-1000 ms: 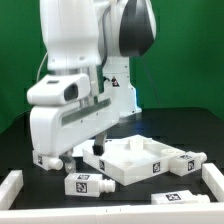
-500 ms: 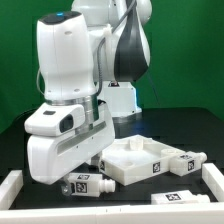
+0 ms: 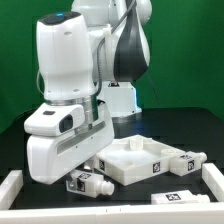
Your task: Assemble one leg
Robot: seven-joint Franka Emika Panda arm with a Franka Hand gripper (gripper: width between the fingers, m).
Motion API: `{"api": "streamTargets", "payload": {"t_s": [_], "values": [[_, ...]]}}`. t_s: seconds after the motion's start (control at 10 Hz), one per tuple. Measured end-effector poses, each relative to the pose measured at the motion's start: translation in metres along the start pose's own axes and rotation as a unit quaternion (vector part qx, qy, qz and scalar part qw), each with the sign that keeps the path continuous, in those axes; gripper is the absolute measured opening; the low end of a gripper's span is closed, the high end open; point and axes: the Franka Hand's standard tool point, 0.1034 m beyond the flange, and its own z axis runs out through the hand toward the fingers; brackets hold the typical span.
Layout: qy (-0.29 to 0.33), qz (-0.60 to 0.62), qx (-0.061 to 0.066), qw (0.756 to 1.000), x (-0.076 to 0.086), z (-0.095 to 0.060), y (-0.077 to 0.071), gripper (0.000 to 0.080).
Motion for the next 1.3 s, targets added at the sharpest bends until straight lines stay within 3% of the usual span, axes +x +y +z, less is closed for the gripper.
{"api": "streamTargets", "payload": {"t_s": [0.3, 0.8, 0.9, 1.0, 1.1, 1.2, 1.3], "values": [[-0.003, -0.016, -0.003, 1.000, -0.050, -0.002, 0.016, 0.0284], [-0.002, -0.013, -0.006, 1.000, -0.050, -0.002, 0.016, 0.0284], [-0.001, 0.017, -0.008, 1.000, -0.042, -0.006, 0.015, 0.0338], [-0.001, 0.042, -0.019, 0.999, -0.016, -0.022, 0.014, 0.0526], [0.001, 0.065, -0.019, 0.998, 0.007, -0.035, 0.007, 0.0526], [0.002, 0.073, -0.014, 0.997, 0.032, -0.046, 0.001, 0.0624], [0.002, 0.065, -0.007, 0.998, 0.051, -0.051, 0.000, 0.0642]]}}
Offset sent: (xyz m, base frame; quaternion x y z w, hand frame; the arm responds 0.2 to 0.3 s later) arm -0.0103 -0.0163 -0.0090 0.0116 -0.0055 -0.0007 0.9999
